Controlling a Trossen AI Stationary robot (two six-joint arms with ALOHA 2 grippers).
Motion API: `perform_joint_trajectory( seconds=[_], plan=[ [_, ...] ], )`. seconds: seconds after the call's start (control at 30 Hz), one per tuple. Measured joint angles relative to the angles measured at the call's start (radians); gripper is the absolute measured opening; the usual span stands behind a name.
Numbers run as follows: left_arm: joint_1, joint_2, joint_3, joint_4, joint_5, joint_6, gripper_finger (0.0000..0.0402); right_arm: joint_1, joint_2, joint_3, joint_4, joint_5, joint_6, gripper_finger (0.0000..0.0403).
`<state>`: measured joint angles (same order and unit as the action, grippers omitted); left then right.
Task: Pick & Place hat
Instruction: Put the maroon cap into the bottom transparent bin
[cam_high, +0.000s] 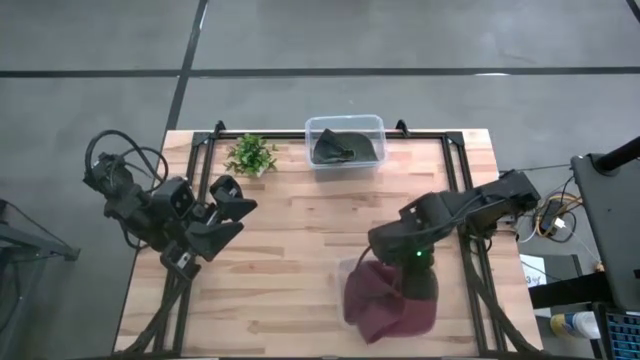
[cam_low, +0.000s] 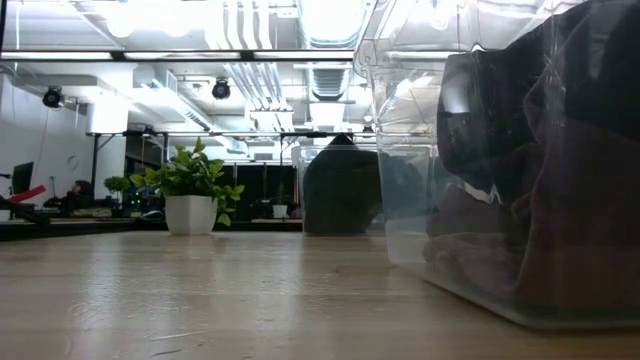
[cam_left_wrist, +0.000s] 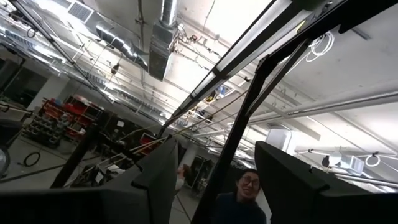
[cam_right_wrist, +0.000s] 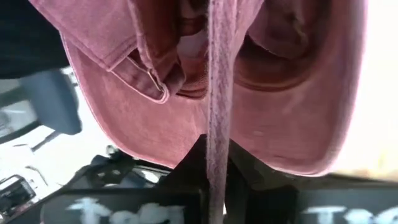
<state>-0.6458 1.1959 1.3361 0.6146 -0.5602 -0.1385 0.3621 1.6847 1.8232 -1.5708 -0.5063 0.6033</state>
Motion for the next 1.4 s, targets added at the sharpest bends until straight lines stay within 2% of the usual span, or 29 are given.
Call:
perform_joint_trajectory(
  seconds=[0.23, 0.37, 0.67, 0.77, 1.0, 1.4],
  plan=[
    [0.0, 0.0, 0.0, -0.015, 0.0, 0.001, 0.0206, 0.0, -0.001, -0.142, 0.001, 0.02, -0.012, 0.0013],
    [0.0, 0.0, 0.0, -0.028, 0.0, 0.003, 0.0206, 0.0, 0.0, -0.193, 0.004, 0.089, -0.042, 0.0013],
    [0.0, 0.0, -0.001, -0.03, 0.0, 0.004, 0.0206, 0.0, 0.027, -0.223, 0.016, 0.194, -0.11, 0.0013],
    [0.0, -0.001, -0.001, -0.03, 0.0, 0.006, 0.0206, 0.0, 0.048, -0.225, 0.031, 0.259, -0.14, 0.0013],
    [0.001, -0.002, -0.001, -0.029, -0.007, 0.005, 0.0206, 0.0, 0.111, -0.224, 0.05, 0.251, -0.166, 0.0013],
    [0.002, -0.008, -0.001, -0.023, -0.011, 0.005, 0.0206, 0.003, 0.301, -0.221, 0.071, 0.236, -0.246, 0.0013]
  ],
)
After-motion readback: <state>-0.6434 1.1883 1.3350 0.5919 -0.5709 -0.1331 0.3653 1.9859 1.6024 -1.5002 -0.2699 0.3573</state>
